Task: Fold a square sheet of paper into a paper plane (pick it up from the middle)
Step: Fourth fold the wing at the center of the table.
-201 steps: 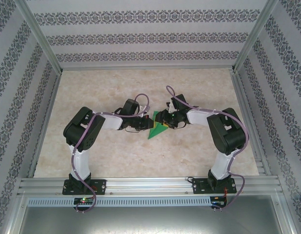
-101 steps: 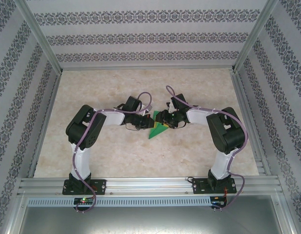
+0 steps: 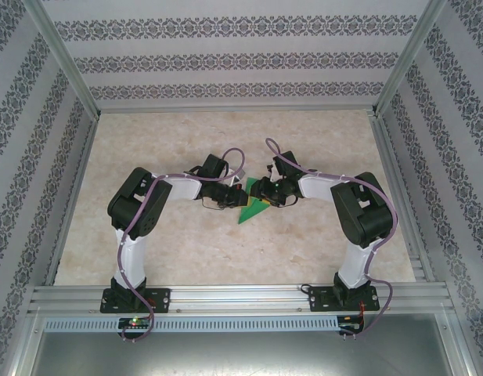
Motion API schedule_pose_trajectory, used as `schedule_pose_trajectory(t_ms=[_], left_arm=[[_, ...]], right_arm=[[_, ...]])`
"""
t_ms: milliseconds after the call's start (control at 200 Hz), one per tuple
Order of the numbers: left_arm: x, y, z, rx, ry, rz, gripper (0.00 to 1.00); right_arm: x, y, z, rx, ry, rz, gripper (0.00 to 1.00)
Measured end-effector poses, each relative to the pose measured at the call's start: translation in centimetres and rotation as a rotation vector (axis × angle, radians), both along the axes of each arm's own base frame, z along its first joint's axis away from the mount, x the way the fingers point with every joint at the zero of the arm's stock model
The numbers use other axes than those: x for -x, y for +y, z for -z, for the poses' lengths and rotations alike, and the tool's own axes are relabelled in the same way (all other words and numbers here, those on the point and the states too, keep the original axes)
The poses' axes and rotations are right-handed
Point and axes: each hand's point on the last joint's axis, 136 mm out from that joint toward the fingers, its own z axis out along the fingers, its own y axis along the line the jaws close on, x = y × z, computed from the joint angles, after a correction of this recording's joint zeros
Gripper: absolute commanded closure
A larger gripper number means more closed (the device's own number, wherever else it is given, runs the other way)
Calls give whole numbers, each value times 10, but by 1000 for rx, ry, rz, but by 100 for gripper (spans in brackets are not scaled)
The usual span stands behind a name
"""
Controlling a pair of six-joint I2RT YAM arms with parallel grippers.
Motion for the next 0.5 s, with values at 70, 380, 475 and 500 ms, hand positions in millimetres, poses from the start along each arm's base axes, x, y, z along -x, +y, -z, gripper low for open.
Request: schedule_pose_trajectory(t_ms=[70, 380, 475, 500], left_arm=[[0, 0, 1, -4, 3, -2, 84], [10, 6, -5, -6, 6, -2, 69], [16, 9, -12, -1, -1, -5, 66], [16, 10, -14, -1, -4, -7, 66]], right_arm=[[0, 0, 0, 9, 7, 5, 55], [0, -1, 3, 54, 27, 10, 56], [0, -1, 3, 56, 30, 10, 56], [0, -1, 3, 56, 30, 10, 56]])
